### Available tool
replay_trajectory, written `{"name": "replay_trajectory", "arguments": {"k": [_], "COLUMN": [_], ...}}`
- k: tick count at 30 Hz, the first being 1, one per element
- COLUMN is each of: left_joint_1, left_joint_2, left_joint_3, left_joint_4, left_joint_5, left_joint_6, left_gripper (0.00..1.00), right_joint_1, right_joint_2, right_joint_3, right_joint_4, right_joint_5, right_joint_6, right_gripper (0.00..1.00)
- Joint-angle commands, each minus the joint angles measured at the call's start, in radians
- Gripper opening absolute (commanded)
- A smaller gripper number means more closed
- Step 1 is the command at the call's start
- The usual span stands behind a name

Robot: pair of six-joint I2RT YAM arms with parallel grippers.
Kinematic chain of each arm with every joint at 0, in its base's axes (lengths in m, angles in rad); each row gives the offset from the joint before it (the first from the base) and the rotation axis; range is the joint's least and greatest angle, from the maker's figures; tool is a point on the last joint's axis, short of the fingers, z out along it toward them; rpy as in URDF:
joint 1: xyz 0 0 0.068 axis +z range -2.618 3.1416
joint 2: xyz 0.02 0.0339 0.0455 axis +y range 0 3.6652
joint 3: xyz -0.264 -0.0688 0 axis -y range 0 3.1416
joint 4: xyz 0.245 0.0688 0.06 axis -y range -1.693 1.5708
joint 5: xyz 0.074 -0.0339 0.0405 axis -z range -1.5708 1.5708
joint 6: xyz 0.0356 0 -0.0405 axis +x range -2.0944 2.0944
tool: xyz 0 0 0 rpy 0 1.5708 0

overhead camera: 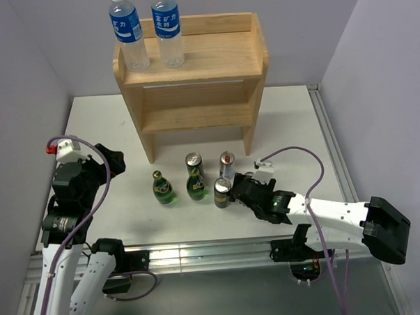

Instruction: Place and organize the beverage onto the shelf

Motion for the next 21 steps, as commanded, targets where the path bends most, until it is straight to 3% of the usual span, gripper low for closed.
{"name": "replay_trajectory", "arguments": {"k": [1,9,21], "left_joint_1": [-0.004,-0.006,-0.017], "left_joint_2": [-0.017,-0.042,0.004], "left_joint_3": [-0.021,-0.053,-0.088], "left_joint_4": [0.037,0.048,0.148], "left_joint_5": [-0.006,-0.029,-0.052], "left_joint_6": [0.015,0.037,0.049], "left_gripper": [0.99,0.99,0.99], "right_joint_1": [0.024,0.021,0.019], "right_joint_2": [0.017,0.065,0.281], "right_joint_3": [-0.002,-0.051,-0.023], "right_joint_4": [0.022,0.106,0.250], "right_joint_5": [0.151,0.276,0.350], "right_joint_6": [0.086,0.092,0.074], "right_gripper": [1.00,1.00,0.98]}}
